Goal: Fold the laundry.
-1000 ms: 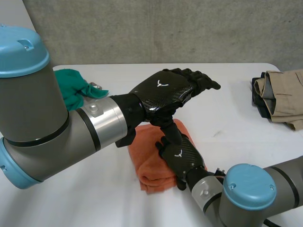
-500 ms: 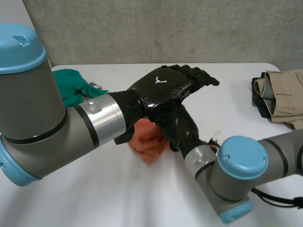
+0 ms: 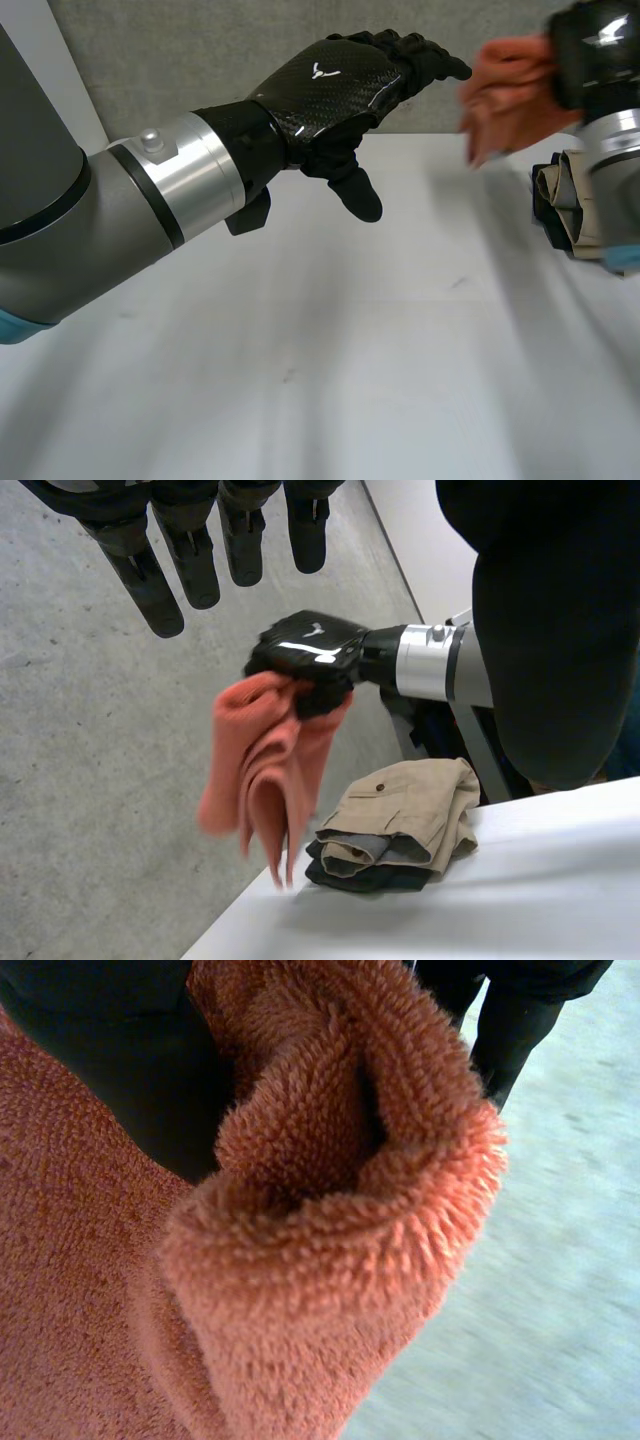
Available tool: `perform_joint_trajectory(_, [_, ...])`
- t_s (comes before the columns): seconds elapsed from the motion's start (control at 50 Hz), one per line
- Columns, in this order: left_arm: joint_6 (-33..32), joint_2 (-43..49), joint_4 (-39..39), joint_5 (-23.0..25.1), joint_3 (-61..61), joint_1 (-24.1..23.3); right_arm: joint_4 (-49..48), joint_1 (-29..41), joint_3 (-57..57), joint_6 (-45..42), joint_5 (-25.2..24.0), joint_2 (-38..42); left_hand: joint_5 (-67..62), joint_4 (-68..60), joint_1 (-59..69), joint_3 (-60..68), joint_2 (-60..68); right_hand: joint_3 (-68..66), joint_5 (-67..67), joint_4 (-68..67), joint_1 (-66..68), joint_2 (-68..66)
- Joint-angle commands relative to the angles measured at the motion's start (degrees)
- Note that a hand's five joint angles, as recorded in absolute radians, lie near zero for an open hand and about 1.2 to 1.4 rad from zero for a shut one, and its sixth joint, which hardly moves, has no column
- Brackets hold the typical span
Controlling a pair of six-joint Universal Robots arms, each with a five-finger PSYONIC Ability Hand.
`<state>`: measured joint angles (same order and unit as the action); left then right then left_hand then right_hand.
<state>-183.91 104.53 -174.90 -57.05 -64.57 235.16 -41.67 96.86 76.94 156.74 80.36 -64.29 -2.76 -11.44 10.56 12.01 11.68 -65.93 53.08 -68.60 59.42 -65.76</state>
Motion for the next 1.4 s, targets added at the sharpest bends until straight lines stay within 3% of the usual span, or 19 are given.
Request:
perform_joint_trajectory(0.02, [0.0,0.3,0.0,0.0,-0.9,-0.2,-9.2,-14.5,-0.7,3.9,-9.7,7.4,2.8,1.4,-0.6,-2.0,-1.7,-14.1,16.9,-11.4,20.6,-14.2])
perform_joint_trajectory(0.12, [0.0,1.1,0.0,0.0,-1.8,-0.5,-14.0,-20.5,-2.7,3.8,-16.9,18.0,2.8,1.4,-0.6,-2.0,-1.7,-14.1,16.9,-11.4,20.6,-14.2])
perform_joint_trajectory(0.24, [0.0,3.0,0.1,0.0,-2.6,-0.4,-12.3,-25.0,-4.9,1.4,-24.5,28.8,2.8,1.4,-0.6,-2.0,-1.7,-14.1,16.9,-11.4,20.6,-14.2])
perform_joint_trajectory(0.26, [0.0,3.2,0.1,0.0,-2.7,-0.4,-11.8,-25.1,-4.5,0.6,-24.9,29.0,2.8,1.4,-0.6,-2.0,-1.7,-8.8,11.7,-6.1,15.3,-9.0])
perform_joint_trajectory(0.28, [0.0,3.4,0.1,0.0,-2.7,-0.4,-11.2,-25.2,-4.3,0.0,-24.9,28.9,2.8,1.4,-0.6,-2.0,-1.7,14.6,-11.7,17.2,-8.1,14.4])
perform_joint_trajectory(0.3, [0.0,3.5,0.1,-0.1,-2.7,-0.4,-10.4,-25.2,-4.0,-0.7,-24.7,28.5,2.8,1.4,-0.6,-2.0,-1.7,43.1,-40.3,45.8,-36.6,42.9])
perform_joint_trajectory(0.32, [0.0,3.5,0.1,-0.1,-2.7,-0.4,-8.7,-25.4,-3.2,-2.0,-24.0,27.4,2.7,1.4,-0.5,-2.0,-1.6,55.9,-53.1,58.6,-49.4,55.8])
perform_joint_trajectory(0.56, [0.0,2.6,0.2,-0.1,-2.7,-0.6,6.7,-25.7,7.7,2.7,-22.3,1.6,2.8,1.4,-0.6,-2.0,-1.7,55.9,-53.1,58.6,-49.4,55.8])
perform_joint_trajectory(0.62, [0.0,2.4,0.4,-0.1,-2.8,-0.7,9.3,-25.8,8.9,3.0,-22.0,-1.4,2.8,1.4,-0.6,-2.0,-1.7,55.9,-53.1,58.6,-49.4,55.8])
perform_joint_trajectory(0.7, [0.0,2.2,0.4,-0.1,-3.4,-1.0,17.3,-28.9,8.8,2.7,-16.2,-6.6,2.8,1.4,-0.6,-2.0,-1.7,55.9,-53.1,58.6,-49.4,55.8])
perform_joint_trajectory(0.8, [0.0,1.1,0.3,-0.1,-3.5,-1.2,30.6,-31.8,0.8,-3.7,-0.3,-9.8,2.8,1.4,-0.6,-2.0,-1.7,55.9,-53.1,58.6,-49.4,55.8])
perform_joint_trajectory(0.88, [1.3,0.6,0.0,-0.3,-2.0,-1.1,33.3,-31.2,-6.6,-10.0,8.5,-10.1,2.5,1.2,-0.3,-1.8,-1.5,55.9,-53.1,58.6,-49.4,55.8])
perform_joint_trajectory(0.96, [5.7,-0.8,-0.9,-3.1,2.2,-0.5,28.0,-23.1,-10.6,-9.3,9.1,-10.5,2.0,0.7,0.2,-1.3,-1.0,55.9,-53.1,58.6,-49.4,55.8])
perform_joint_trajectory(1.06, [10.3,-2.0,-4.9,-11.5,6.4,1.5,17.3,-12.1,-8.7,-7.4,6.5,-14.4,1.5,0.2,0.7,-0.8,-0.5,55.9,-53.1,58.6,-49.4,55.8])
perform_joint_trajectory(1.08, [10.6,-2.4,-6.6,-15.8,7.3,4.3,15.8,-10.7,-7.5,-7.2,5.8,-15.3,1.4,0.0,0.8,-0.6,-0.3,55.9,-53.1,58.6,-49.4,55.8])
perform_joint_trajectory(1.12, [10.2,-2.5,-7.6,-19.4,7.4,7.8,11.5,-6.6,-3.0,-7.1,3.5,-17.4,1.2,-0.1,1.0,-0.4,-0.1,55.9,-53.1,58.6,-49.4,55.8])
perform_joint_trajectory(1.18, [9.5,-2.4,-7.8,-21.5,7.4,12.7,7.0,-0.3,3.2,-7.3,-0.8,-17.8,1.2,-0.1,1.0,-0.4,-0.1,55.9,-53.1,58.6,-49.4,55.8])
perform_joint_trajectory(1.28, [0.9,2.7,-7.6,-23.2,6.3,24.3,6.2,9.2,10.3,-7.8,-3.6,-16.9,0.2,-1.1,2.0,0.6,0.9,55.9,-53.1,58.6,-49.4,55.8])
perform_joint_trajectory(1.4, [-15.0,15.1,-8.5,-27.1,6.8,28.2,11.0,15.3,16.6,-8.4,-2.3,-13.0,1.4,0.0,0.8,-0.6,-0.3,55.9,-53.1,58.6,-49.4,55.8])
